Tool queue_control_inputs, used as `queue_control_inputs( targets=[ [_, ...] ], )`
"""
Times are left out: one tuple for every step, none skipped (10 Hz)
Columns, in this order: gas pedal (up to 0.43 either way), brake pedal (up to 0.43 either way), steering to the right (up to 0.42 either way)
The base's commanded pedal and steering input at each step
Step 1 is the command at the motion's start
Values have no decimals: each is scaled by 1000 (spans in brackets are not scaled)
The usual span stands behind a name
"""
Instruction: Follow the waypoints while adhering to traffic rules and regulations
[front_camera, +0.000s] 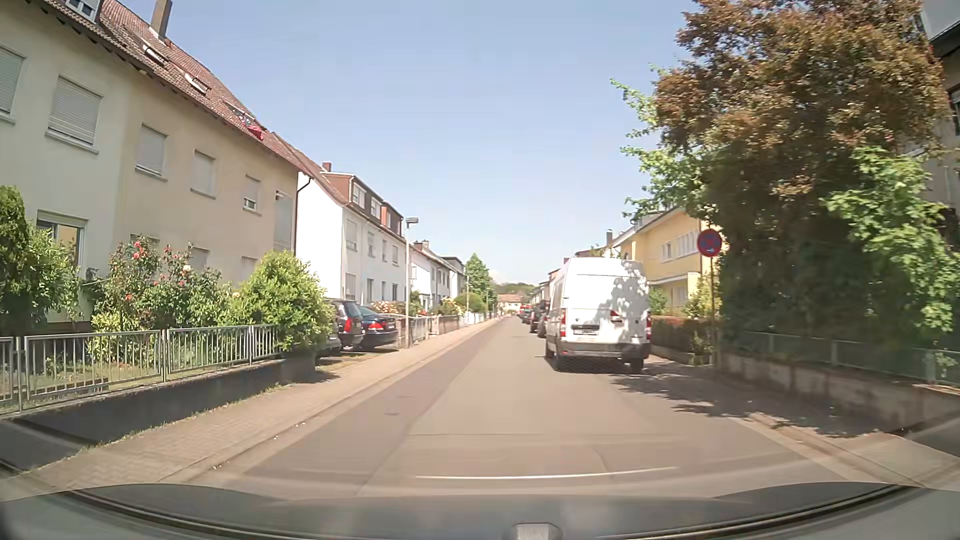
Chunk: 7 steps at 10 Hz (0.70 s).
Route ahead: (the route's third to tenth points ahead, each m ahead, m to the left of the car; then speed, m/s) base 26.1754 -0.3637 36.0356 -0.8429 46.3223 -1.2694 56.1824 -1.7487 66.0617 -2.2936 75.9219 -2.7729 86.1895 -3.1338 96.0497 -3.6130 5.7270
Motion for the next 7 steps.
queue_control_inputs(
  targets=[
    [248,0,-157],
    [248,0,-101],
    [248,0,-52],
    [260,0,-14],
    [260,0,21],
    [260,0,31],
    [260,0,28]
  ],
)
